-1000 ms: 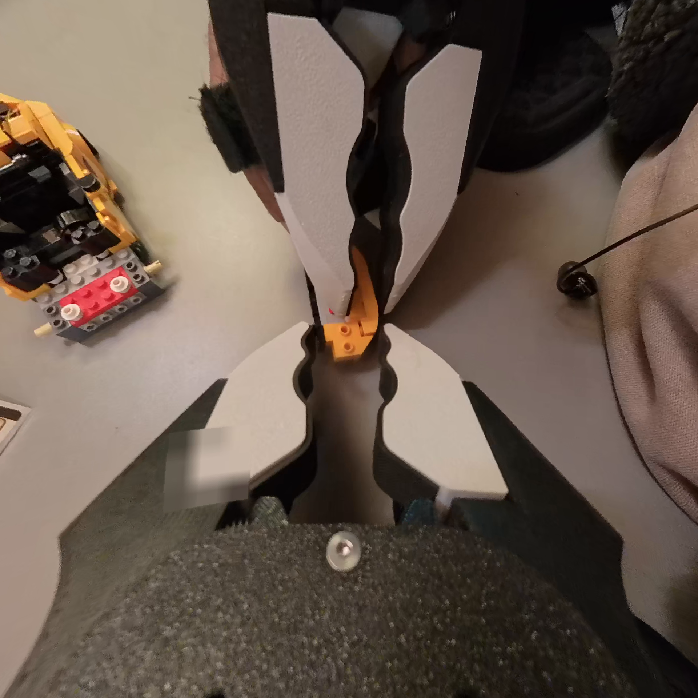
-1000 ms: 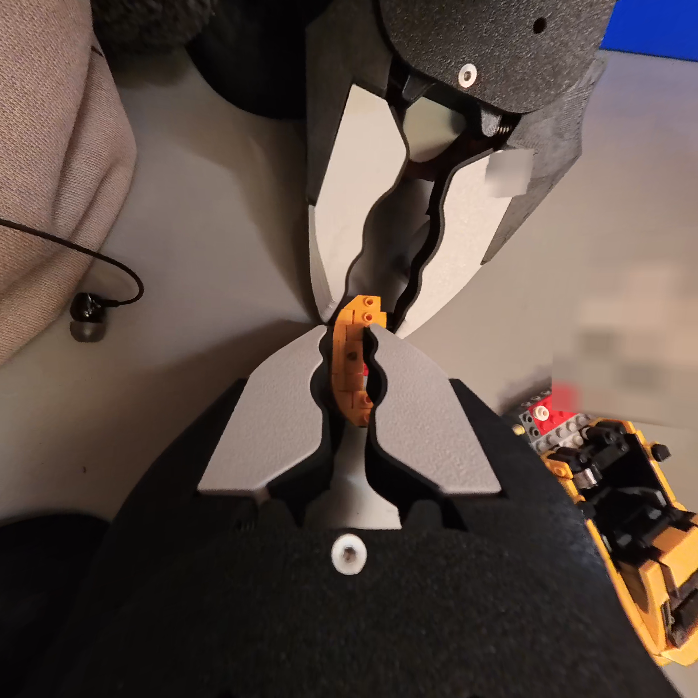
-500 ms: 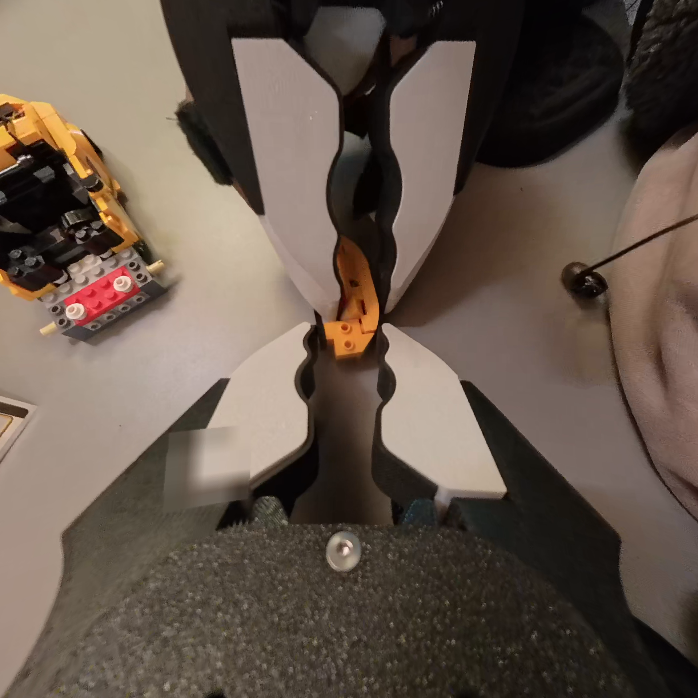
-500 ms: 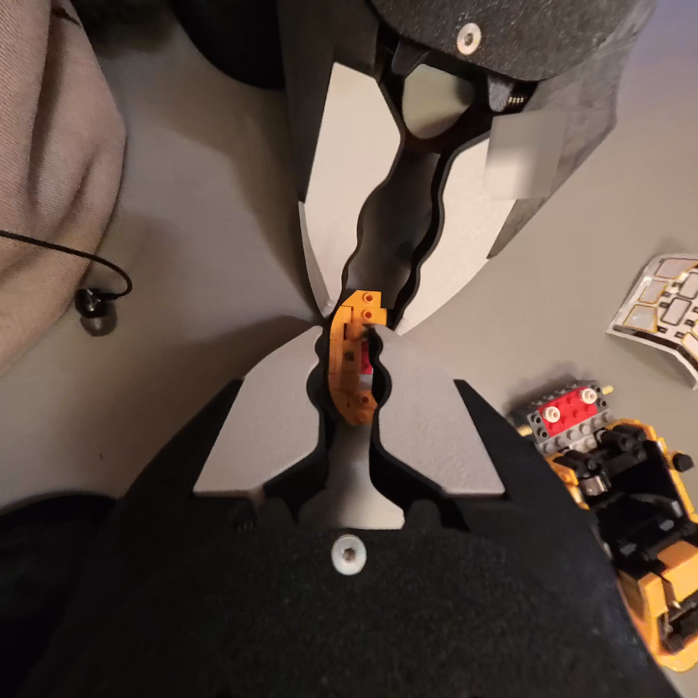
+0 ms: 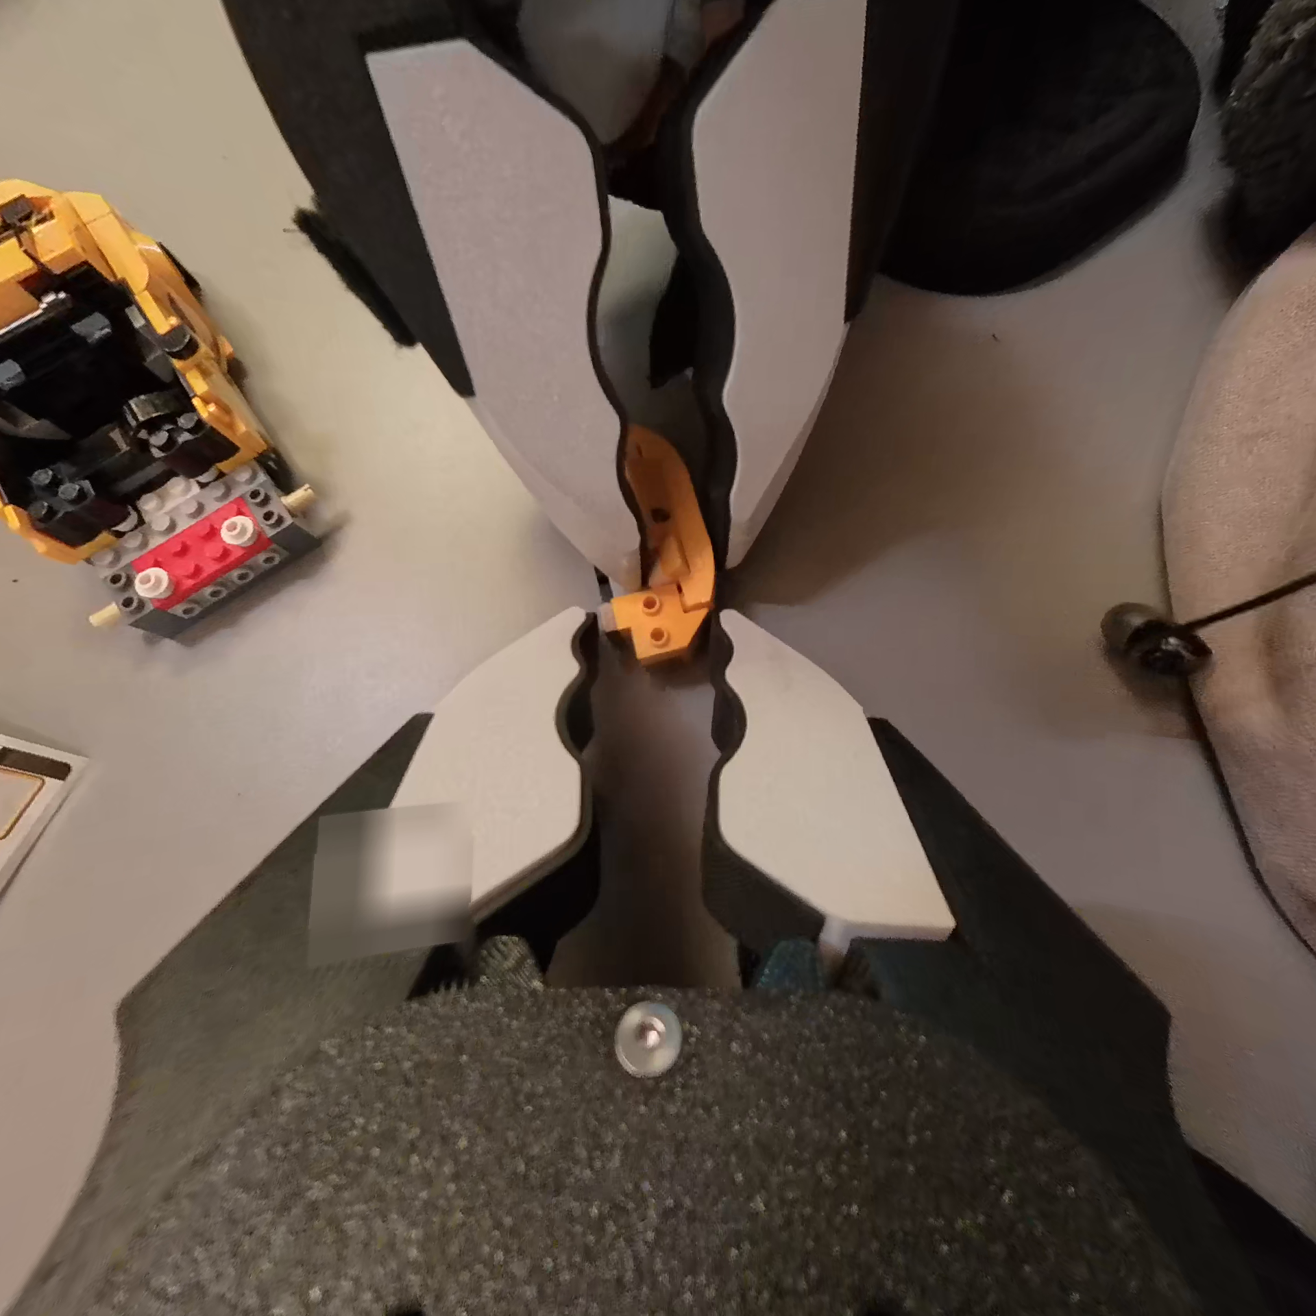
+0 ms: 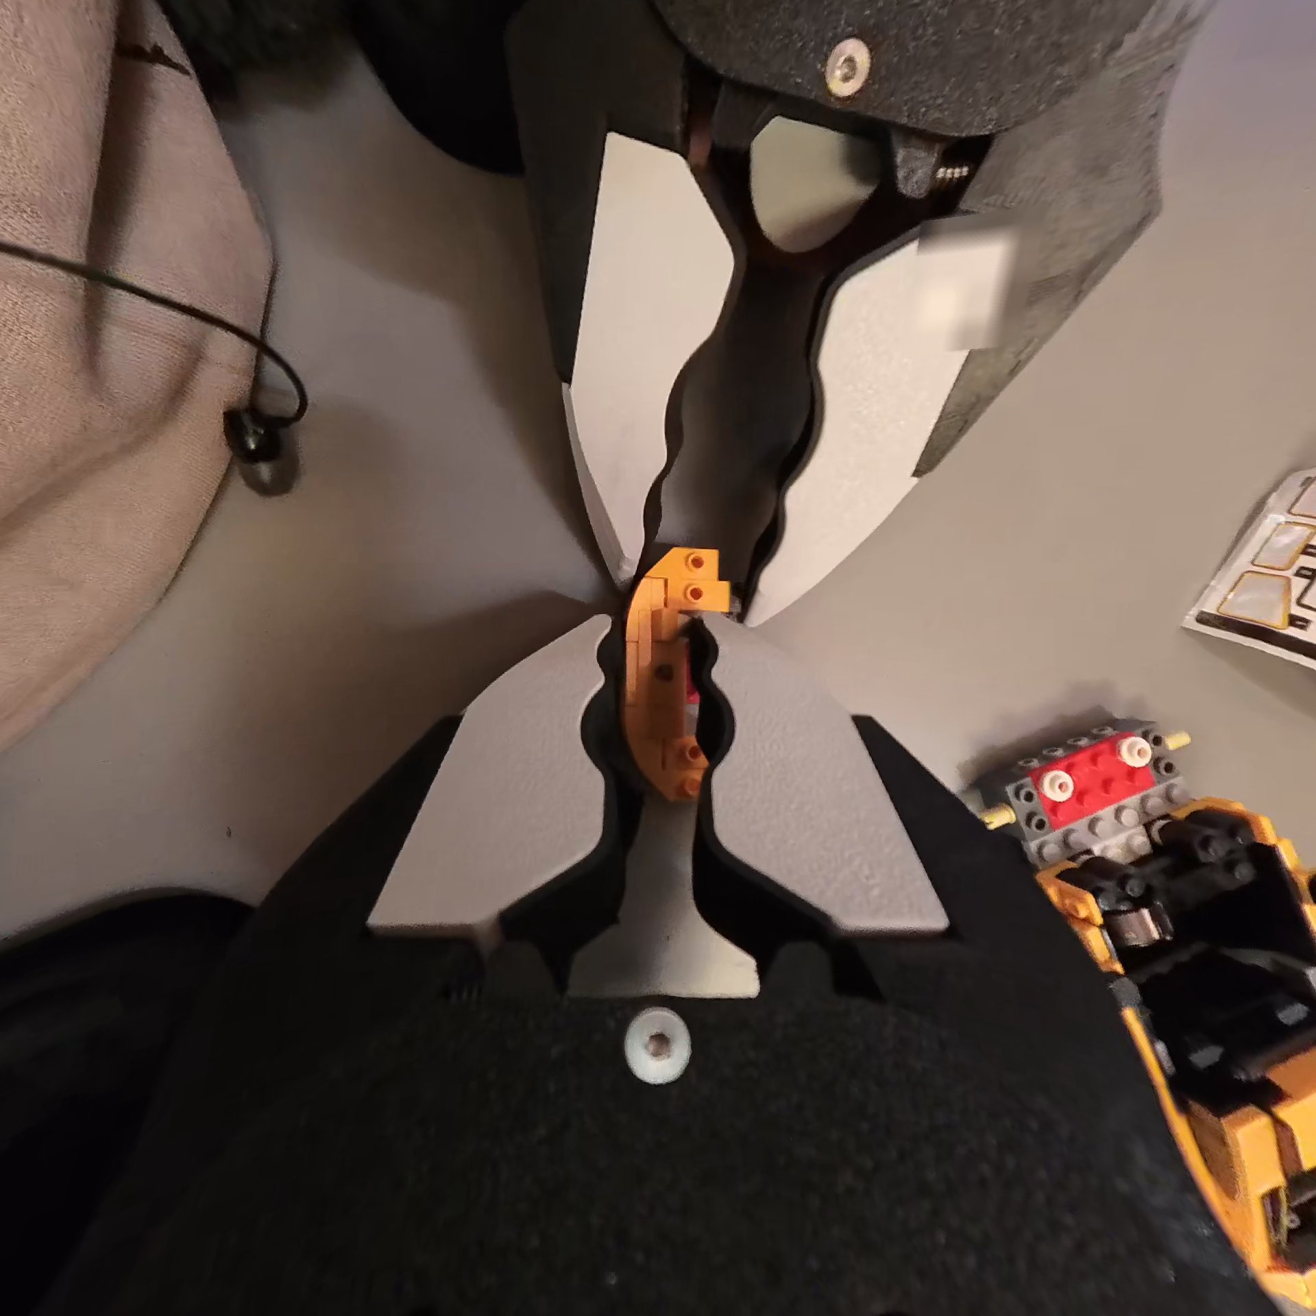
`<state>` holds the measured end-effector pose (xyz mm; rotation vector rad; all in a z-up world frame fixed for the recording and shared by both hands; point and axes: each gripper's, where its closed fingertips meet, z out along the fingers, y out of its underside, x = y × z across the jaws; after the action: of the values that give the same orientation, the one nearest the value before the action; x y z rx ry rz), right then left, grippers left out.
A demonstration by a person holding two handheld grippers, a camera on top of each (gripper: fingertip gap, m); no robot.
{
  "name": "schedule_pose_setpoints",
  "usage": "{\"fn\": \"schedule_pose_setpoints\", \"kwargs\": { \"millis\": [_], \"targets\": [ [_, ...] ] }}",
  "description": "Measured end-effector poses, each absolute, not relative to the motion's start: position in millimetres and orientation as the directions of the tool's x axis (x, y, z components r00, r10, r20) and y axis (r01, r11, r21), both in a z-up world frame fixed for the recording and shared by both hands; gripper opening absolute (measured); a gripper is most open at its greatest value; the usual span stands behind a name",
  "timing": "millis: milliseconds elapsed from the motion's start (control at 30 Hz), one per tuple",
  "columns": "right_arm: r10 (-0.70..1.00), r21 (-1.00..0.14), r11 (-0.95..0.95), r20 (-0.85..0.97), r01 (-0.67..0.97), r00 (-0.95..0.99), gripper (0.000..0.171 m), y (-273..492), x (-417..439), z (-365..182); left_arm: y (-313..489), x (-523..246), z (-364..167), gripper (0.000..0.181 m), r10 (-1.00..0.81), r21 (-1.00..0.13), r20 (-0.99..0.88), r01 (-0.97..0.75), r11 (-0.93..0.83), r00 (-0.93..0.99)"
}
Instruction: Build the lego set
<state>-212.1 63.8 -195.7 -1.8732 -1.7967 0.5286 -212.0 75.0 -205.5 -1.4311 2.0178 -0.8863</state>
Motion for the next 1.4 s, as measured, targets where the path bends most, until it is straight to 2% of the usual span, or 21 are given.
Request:
{"fn": "schedule_pose_setpoints", "kwargs": {
  "millis": [167, 433, 567, 700, 900, 1200, 1300, 1400],
  "targets": [
    [0.993, -0.605, -0.007, 0.090, 0.796, 0.077, 0.018, 63.0, -209.5, -196.4, 75.2, -212.2, -206.8, 0.026, -0.940, -0.743, -0.081, -0.609, 0.279, -0.332],
    [0.962, -0.545, 0.141, 0.271, 0.826, 0.015, 0.018, 61.1, -206.0, -199.7, 73.6, -211.6, -207.2, 0.023, -0.936, -0.744, -0.083, -0.604, 0.287, -0.342],
    [0.962, -0.555, 0.155, 0.271, 0.818, 0.002, 0.018, 57.4, -206.5, -200.7, 69.1, -210.4, -201.1, 0.036, -0.934, -0.778, -0.036, -0.577, 0.250, -0.356],
    [0.953, -0.553, 0.195, 0.303, 0.810, -0.022, 0.018, 55.2, -207.7, -200.7, 63.5, -209.6, -199.9, 0.025, -0.922, -0.786, -0.032, -0.560, 0.262, -0.386],
    [0.929, -0.536, 0.250, 0.367, 0.806, -0.045, 0.018, 53.1, -206.8, -199.2, 62.5, -209.9, -199.3, 0.024, -0.918, -0.787, -0.042, -0.553, 0.273, -0.394],
    [0.821, -0.399, 0.418, 0.551, 0.816, -0.151, 0.019, 51.7, -207.3, -199.9, 61.5, -209.6, -199.8, 0.024, -0.918, -0.781, -0.042, -0.561, 0.276, -0.394],
    [0.845, -0.419, 0.386, 0.518, 0.822, -0.132, 0.019, 50.9, -205.6, -199.6, 60.2, -208.3, -200.0, 0.024, -0.918, -0.776, -0.052, -0.563, 0.285, -0.393],
    [0.909, -0.487, 0.244, 0.415, 0.838, -0.024, 0.024, 56.2, -202.7, -198.0, 61.9, -208.3, -200.1, 0.023, -0.921, -0.773, -0.057, -0.567, 0.284, -0.384]
  ]
}}
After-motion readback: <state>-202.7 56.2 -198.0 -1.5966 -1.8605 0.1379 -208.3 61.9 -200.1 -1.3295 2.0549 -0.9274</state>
